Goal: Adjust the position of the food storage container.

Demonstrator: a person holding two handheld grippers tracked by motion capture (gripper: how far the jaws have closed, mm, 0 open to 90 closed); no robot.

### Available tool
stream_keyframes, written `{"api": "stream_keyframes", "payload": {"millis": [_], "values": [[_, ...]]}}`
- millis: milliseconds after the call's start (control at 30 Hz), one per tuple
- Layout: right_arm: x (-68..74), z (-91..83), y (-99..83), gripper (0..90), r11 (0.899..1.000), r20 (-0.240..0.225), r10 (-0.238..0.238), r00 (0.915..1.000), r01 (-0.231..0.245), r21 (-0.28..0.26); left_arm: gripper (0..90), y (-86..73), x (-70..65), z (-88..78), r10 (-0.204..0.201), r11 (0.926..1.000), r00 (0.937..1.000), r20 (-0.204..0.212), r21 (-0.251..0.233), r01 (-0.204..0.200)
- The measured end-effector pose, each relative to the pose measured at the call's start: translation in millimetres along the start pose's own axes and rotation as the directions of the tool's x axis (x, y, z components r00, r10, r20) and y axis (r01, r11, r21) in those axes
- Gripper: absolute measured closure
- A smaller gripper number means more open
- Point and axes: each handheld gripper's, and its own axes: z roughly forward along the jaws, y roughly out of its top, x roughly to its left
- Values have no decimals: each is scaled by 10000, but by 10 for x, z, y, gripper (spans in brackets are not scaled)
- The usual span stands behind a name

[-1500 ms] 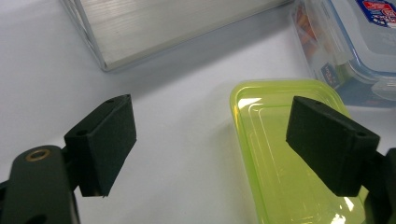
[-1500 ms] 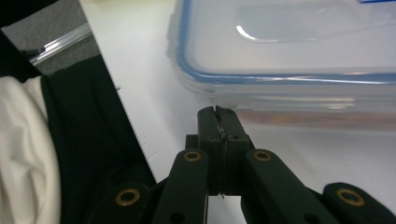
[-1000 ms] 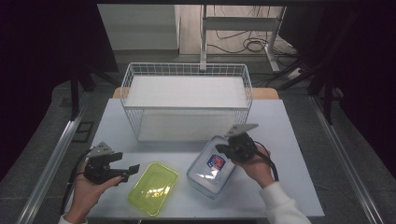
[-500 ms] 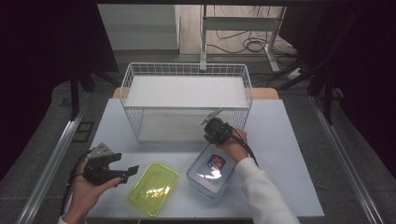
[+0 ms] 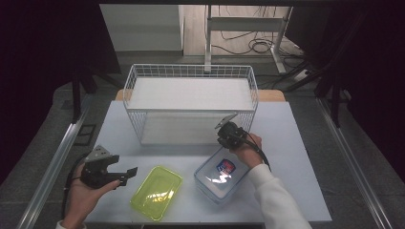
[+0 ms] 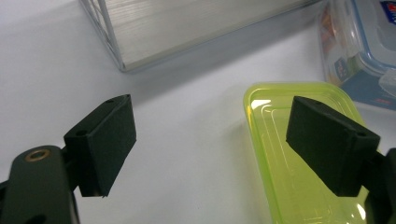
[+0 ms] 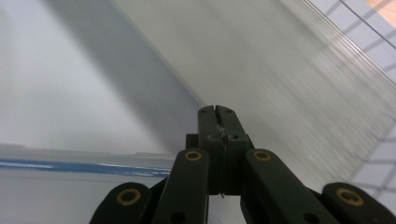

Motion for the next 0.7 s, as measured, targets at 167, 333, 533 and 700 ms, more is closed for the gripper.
{"api": "stream_keyframes", "payload": {"millis": [167, 333, 533, 700], "values": [[-79, -90, -140, 894, 9997, 162, 225, 9996, -226, 66, 156, 0, -5, 11, 9, 10000, 10000, 7, 35, -9], [-163, -187, -308, 895, 9985, 249, 535, 9983, -536, 55, 156, 2, -11, 24, 17, 10000, 10000, 26, 67, -17], [-260, -358, -584, 896, 9949, 220, 1008, 9947, -1010, 56, 155, 5, -3, 16, -15, 10000, 10000, 22, 55, 15], [-292, -488, -789, 896, 9922, 228, 1243, 9920, -1243, 2, 156, 5, -11, 23, -22, 10000, 10000, 47, 71, 22]]}}
